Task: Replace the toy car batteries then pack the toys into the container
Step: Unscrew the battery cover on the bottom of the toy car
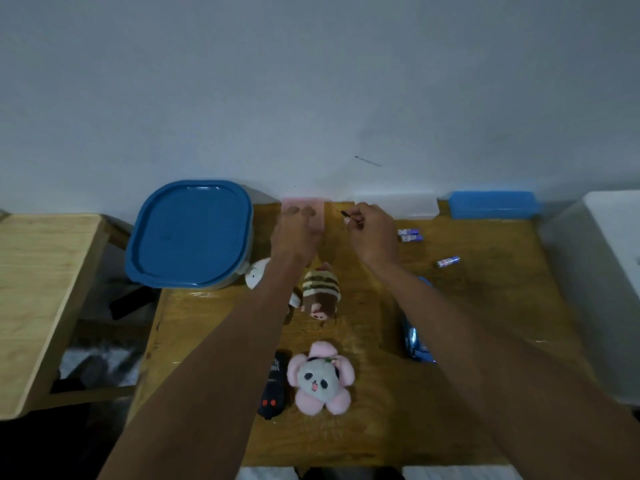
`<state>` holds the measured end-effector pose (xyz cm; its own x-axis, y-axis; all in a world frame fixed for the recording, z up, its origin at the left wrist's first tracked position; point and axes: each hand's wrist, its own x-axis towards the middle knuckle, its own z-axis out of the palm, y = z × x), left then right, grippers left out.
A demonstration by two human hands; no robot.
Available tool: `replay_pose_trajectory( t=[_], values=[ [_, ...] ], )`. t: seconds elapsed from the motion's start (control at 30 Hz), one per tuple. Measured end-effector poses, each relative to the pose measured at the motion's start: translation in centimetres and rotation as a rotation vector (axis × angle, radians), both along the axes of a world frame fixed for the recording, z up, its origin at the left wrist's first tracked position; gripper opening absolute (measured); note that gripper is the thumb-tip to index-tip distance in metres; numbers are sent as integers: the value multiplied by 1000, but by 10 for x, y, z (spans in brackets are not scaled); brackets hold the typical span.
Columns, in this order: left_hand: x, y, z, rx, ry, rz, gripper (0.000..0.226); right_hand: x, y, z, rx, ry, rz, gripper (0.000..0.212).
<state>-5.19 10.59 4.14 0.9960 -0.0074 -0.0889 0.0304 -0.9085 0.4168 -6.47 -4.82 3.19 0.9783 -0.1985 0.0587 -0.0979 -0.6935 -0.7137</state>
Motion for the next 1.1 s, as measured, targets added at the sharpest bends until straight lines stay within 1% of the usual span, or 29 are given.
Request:
replay_pose_trajectory(
  t=[0.13, 0.27, 0.33, 0.43, 0.5, 0.57, 0.73, 0.77, 0.83, 0.87, 0.9, 1.1],
  values=[
    [-28, -39, 32, -55, 9, -83, 38, -25, -33, 34, 39, -19, -65, 13],
    [-55, -81, 48, -8, 21, -162, 39, -59, -64, 52, 99, -18, -137, 17],
    [-68, -104, 48, 15, 66, -209, 40, -76, -81, 54, 155, -17, -182, 16],
    [-85, -137, 42, 18, 151, -265, 44, -101, -107, 49, 178, -6, -273, 16],
    [-97, -160, 34, 23, 222, -317, 53, -117, -123, 41, 182, 0, -346, 15],
    [-110, -180, 21, 67, 316, -347, 61, -131, -138, 29, 213, 36, -401, 12],
    [-141, -211, -15, 253, 474, -261, 84, -153, -165, 8, 248, 72, -462, 11],
    [-146, -213, -20, 288, 488, -244, 89, -155, -168, 8, 249, 78, -470, 11],
    [-156, -216, -25, 320, 493, -220, 108, -158, -173, 6, 248, 87, -469, 11],
    [-160, -217, -27, 314, 483, -223, 117, -158, -176, 5, 249, 84, -464, 12],
    [-164, -217, -30, 294, 460, -222, 120, -159, -177, 6, 250, 84, -459, 13],
    [-170, -213, -20, 96, 417, -147, 92, -159, -187, 20, 243, 68, -435, 17]
  ],
)
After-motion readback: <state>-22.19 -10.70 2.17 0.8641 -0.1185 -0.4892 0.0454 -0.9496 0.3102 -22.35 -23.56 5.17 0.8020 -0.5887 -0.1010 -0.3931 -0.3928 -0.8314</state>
